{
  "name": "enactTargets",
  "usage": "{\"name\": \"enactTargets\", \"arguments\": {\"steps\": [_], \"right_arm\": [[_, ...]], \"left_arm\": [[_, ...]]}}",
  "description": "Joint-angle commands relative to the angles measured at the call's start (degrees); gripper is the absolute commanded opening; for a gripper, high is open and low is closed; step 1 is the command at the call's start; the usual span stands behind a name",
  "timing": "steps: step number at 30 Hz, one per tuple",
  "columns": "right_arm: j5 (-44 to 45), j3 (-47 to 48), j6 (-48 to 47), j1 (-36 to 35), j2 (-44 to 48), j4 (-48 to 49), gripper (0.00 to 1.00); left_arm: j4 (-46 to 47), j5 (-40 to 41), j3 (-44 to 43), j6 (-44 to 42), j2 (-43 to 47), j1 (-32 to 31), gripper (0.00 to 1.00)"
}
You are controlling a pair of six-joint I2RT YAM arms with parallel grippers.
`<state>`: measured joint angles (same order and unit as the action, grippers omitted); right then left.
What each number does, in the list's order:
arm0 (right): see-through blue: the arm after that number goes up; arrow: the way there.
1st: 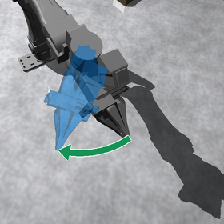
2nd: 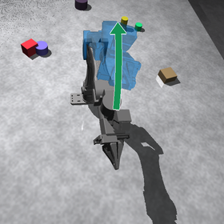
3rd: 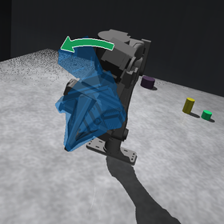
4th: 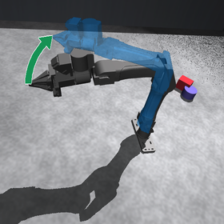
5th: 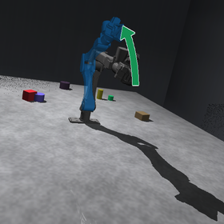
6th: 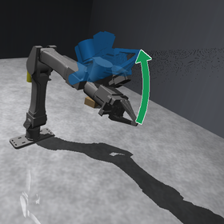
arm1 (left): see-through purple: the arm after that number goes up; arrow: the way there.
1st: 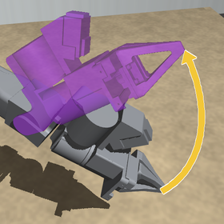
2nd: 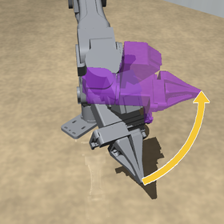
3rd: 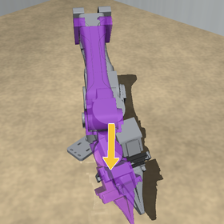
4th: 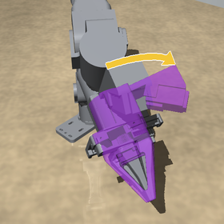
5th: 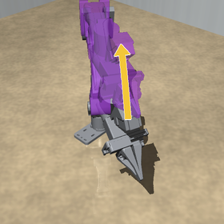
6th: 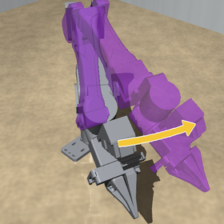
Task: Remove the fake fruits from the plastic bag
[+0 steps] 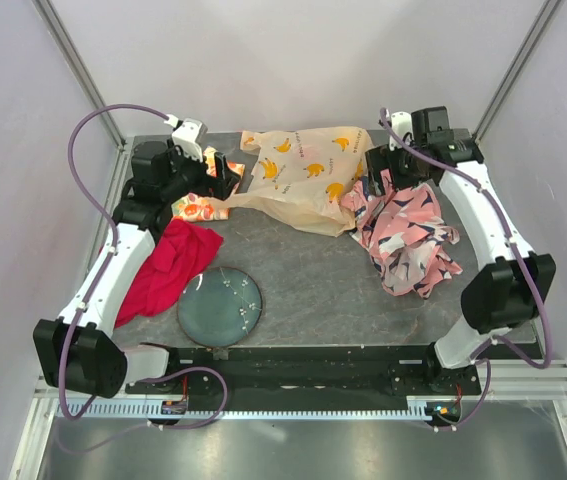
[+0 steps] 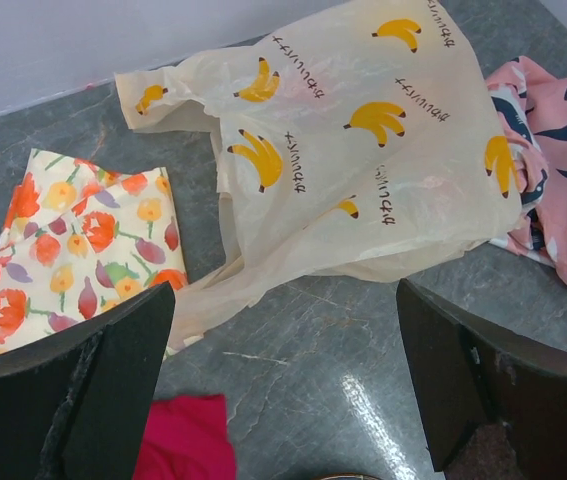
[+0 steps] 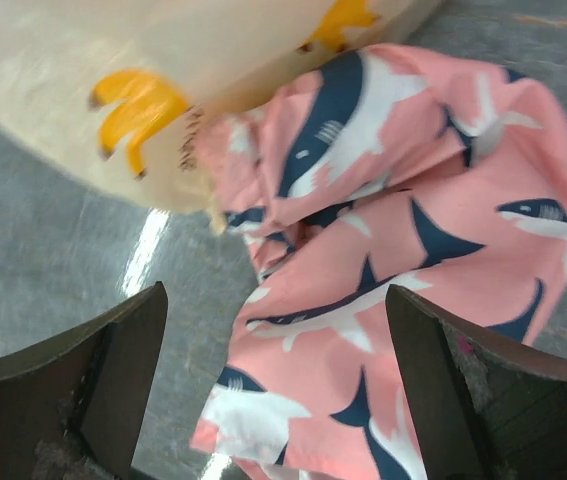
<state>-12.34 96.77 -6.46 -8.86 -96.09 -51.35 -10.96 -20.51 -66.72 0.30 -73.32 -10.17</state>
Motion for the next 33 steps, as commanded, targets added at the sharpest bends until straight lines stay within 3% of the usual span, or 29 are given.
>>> {"name": "enactTargets", "arguments": {"steps": [1,4,7,12,17,24,31,33], "right_arm": [[-11.2,-7.03,-16.18,-3.08,4.07,1.97,0.98],[-9.56,-11.51,-27.51,-3.88,2.85,0.64,0.96],[-3.76,-16.08,-30.97,-3.45,-0.57,1.43,0.82],[1.43,-19.69,-26.69,1.64,-8.48,3.1,0.61],[5.91,-17.06,-20.18,13.51,-17.27,5.21,0.5],[17.95,-16.53,-20.87,21.78,-16.77,8.81,0.5],[8.66,-13.73,-22.55,19.86,-6.58,3.83,0.54],[0.51,-10.21,-22.98,18.1,-1.94,1.09,0.6]], "left_arm": [[0.24,1.53,0.89,4.01,2.12,-0.64,0.99],[-0.37,-0.14,0.89,2.09,2.22,-0.64,0.99],[-2.31,1.7,-0.25,0.77,2.04,-0.64,0.98],[-2.48,4.6,1.06,-0.12,3.62,-0.64,0.98],[-2.75,4.25,2.82,-0.21,4.94,-0.64,0.98],[-2.75,3.73,5.28,-0.21,4.42,-0.64,0.97],[-1.43,6.79,6.34,-3.98,-0.15,-0.55,0.98],[-0.91,10.05,5.46,-7.04,-3.4,-0.2,0.99]]}}
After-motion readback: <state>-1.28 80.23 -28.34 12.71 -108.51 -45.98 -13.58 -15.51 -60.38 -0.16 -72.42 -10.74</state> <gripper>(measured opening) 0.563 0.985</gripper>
